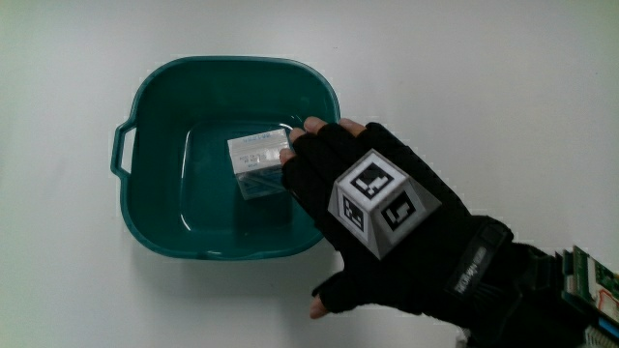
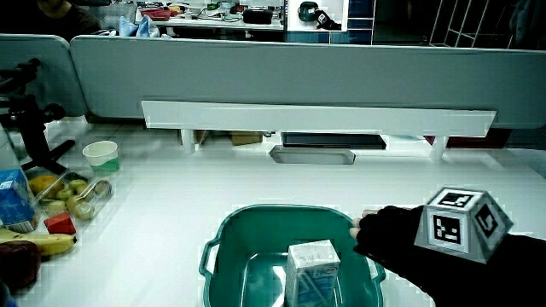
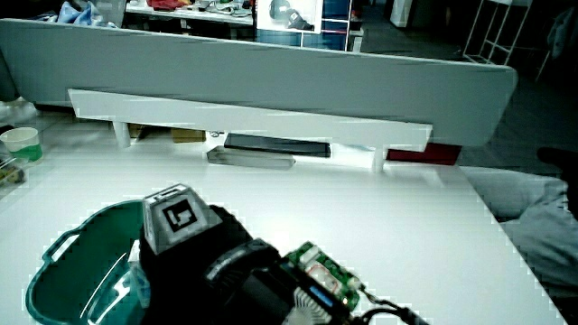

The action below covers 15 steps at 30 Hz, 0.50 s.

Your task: Pick milk from plate

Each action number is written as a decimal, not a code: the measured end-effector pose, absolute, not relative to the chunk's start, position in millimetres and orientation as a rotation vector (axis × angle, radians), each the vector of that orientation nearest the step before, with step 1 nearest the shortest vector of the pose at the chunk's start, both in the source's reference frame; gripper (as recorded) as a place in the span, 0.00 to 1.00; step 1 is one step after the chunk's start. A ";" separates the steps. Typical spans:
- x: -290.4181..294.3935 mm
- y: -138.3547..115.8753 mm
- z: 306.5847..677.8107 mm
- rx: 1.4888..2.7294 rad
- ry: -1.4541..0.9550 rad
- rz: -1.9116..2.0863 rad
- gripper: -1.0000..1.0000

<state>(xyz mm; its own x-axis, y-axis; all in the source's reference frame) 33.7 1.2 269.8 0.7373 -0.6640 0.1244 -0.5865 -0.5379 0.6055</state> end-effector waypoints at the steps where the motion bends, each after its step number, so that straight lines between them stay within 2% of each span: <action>1: 32.6 -1.8 270.5 2.297 -0.934 -0.153 0.50; 4: 31.9 -11.3 278.1 2.329 -0.889 -0.141 0.50; 15: 21.2 -44.1 293.4 2.304 -0.841 -0.067 0.50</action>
<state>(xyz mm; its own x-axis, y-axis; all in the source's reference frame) 21.2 -44.1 293.4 0.7905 -0.5878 0.1721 -0.5531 -0.5644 0.6129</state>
